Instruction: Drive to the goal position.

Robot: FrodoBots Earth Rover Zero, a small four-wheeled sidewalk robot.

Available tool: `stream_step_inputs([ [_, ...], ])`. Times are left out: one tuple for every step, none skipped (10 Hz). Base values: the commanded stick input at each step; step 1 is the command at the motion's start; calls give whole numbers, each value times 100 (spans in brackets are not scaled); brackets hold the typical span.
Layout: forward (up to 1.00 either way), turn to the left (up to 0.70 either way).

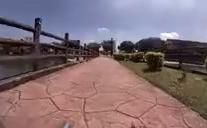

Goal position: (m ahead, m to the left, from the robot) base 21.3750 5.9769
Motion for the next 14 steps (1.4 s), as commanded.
stream_step_inputs([
  [70, 0],
  [70, 0],
  [70, 0],
  [70, 0],
  [70, 0],
  [70, 0],
  [70, -16],
  [70, -35],
  [70, -15],
  [70, 0],
  [70, 0],
  [70, 0],
  [70, 0],
  [70, 0],
])
